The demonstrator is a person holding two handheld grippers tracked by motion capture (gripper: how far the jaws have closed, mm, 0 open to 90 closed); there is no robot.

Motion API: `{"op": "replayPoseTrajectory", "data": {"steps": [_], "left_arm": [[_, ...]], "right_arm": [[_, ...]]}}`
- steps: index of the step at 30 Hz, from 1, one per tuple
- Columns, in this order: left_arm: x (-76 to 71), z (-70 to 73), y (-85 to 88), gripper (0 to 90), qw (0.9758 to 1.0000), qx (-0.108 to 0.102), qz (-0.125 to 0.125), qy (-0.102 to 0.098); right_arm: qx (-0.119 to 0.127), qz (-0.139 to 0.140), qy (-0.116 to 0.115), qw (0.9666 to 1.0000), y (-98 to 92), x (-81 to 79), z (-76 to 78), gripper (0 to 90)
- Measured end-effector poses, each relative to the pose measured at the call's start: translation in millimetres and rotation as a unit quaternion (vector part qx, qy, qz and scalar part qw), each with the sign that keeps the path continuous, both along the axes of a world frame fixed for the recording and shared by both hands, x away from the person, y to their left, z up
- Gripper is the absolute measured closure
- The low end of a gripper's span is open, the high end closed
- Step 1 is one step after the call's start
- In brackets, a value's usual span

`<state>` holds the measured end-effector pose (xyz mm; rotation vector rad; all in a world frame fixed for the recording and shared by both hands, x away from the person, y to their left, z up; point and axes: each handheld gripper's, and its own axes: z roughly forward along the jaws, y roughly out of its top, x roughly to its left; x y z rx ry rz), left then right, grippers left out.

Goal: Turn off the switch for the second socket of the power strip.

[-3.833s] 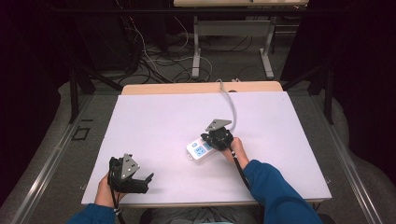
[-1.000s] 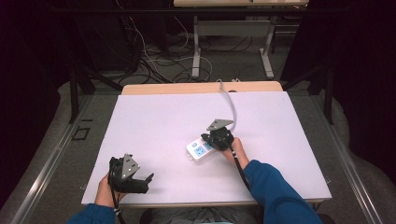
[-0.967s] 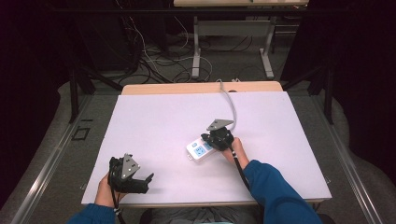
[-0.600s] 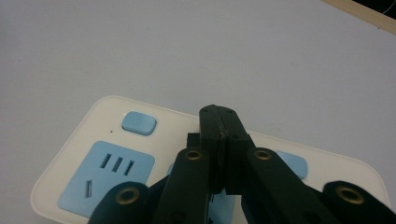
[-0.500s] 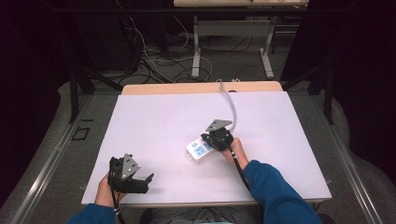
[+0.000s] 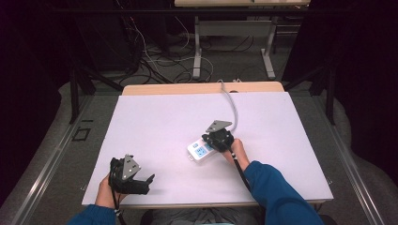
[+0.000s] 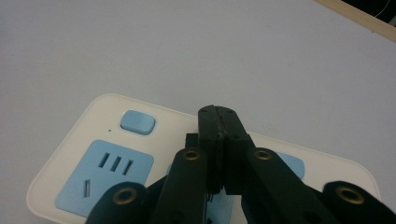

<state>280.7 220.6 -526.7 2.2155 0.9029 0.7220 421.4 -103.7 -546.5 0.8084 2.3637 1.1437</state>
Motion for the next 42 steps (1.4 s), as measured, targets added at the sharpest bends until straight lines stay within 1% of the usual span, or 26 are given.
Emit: {"op": "replayPoseTrajectory", "data": {"steps": [2, 4, 8, 9, 10, 11, 12, 13, 16, 21, 22, 23, 25, 26, 30, 31, 34, 38, 39, 40, 41, 42], "left_arm": [[0.0, 0.6, 0.5, 1.3, 1.0000, 0.003, -0.001, 0.000], [-0.1, 0.5, 0.5, 1.3, 1.0000, 0.002, -0.001, 0.000], [-0.2, 0.4, 0.3, 1.2, 1.0000, -0.001, 0.001, -0.001], [-0.1, 0.6, 0.5, 1.2, 1.0000, 0.001, -0.001, -0.001], [-0.1, 0.4, 0.3, 1.2, 1.0000, -0.001, 0.001, -0.002], [-0.1, 0.6, 0.6, 1.2, 1.0000, 0.002, -0.001, -0.001], [-0.1, 0.6, 0.5, 1.2, 1.0000, 0.002, -0.001, 0.000], [-0.2, 0.3, 0.2, 1.2, 1.0000, -0.001, 0.001, -0.001], [-0.1, 0.5, 0.4, 1.2, 1.0000, 0.001, -0.001, 0.000], [-0.2, 0.3, 0.1, 1.2, 1.0000, -0.001, 0.001, -0.001], [-0.2, 0.3, 0.1, 1.2, 1.0000, -0.001, 0.001, -0.001], [-0.2, 0.3, 0.1, 1.2, 1.0000, -0.001, 0.001, -0.001], [-0.2, 0.4, 0.2, 1.2, 1.0000, -0.001, 0.000, -0.002], [-0.2, 0.4, 0.2, 1.2, 1.0000, -0.002, 0.001, -0.002], [-0.3, 0.5, 0.3, 1.2, 1.0000, -0.001, 0.000, -0.001], [-0.3, 0.5, 0.3, 1.2, 1.0000, -0.001, 0.000, -0.002], [-0.3, 0.6, 0.3, 1.2, 1.0000, 0.000, 0.000, -0.002], [-0.3, 0.6, 0.4, 1.2, 1.0000, -0.001, 0.000, -0.002], [-0.3, 0.6, 0.3, 1.2, 1.0000, -0.002, 0.000, -0.001], [-0.4, 0.6, 0.3, 1.2, 1.0000, -0.001, 0.001, -0.002], [-0.4, 0.4, 0.2, 1.2, 1.0000, -0.002, 0.001, -0.005], [-0.5, 0.5, 0.3, 1.2, 1.0000, -0.003, 0.001, -0.004]], "right_arm": [[-0.003, 0.002, -0.003, 1.0000, 0.1, -0.2, 0.2, 90.0], [-0.008, 0.002, 0.001, 1.0000, 0.0, -0.7, 1.1, 90.0], [-0.007, 0.003, 0.000, 1.0000, 0.1, -0.7, 1.0, 90.0], [-0.003, 0.001, -0.003, 1.0000, 0.3, -1.0, 0.8, 90.0], [0.005, 0.001, -0.008, 1.0000, -0.4, -0.9, 2.4, 90.0], [-0.001, 0.000, -0.005, 1.0000, -0.2, -0.6, 3.1, 90.0], [-0.001, 0.000, -0.005, 1.0000, -0.2, -0.6, 3.1, 90.0], [-0.004, 0.004, 0.001, 1.0000, -1.1, -0.6, 3.6, 90.0], [-0.005, 0.002, 0.000, 1.0000, -0.7, -0.7, 3.4, 90.0], [-0.005, 0.002, 0.000, 1.0000, -0.7, -0.8, 3.5, 90.0], [0.000, 0.001, -0.004, 1.0000, -0.3, -0.6, 2.8, 89.9], [-0.004, 0.001, 0.000, 1.0000, -0.8, -0.9, 3.6, 89.6], [-0.004, 0.001, -0.001, 1.0000, -1.0, -0.8, 3.9, 89.2], [0.001, -0.001, -0.007, 1.0000, -0.3, -0.7, 3.0, 89.2], [-0.001, -0.002, -0.009, 1.0000, -0.3, -0.7, 3.2, 89.0], [-0.001, -0.003, -0.012, 0.9999, -0.4, -0.4, 3.0, 89.0], [-0.003, -0.003, -0.008, 1.0000, -1.3, -0.6, 3.7, 89.1], [0.002, -0.006, -0.013, 0.9999, -2.2, -1.5, 6.8, 89.0], [0.005, -0.007, -0.016, 0.9998, -2.5, -1.6, 8.1, 88.8], [0.005, -0.002, -0.022, 0.9997, -3.2, -0.6, 9.4, 88.4], [0.012, -0.008, -0.021, 0.9997, -3.1, -1.9, 10.5, 88.1], [0.012, -0.006, -0.020, 0.9997, -3.8, -2.2, 12.1, 87.7]]}}
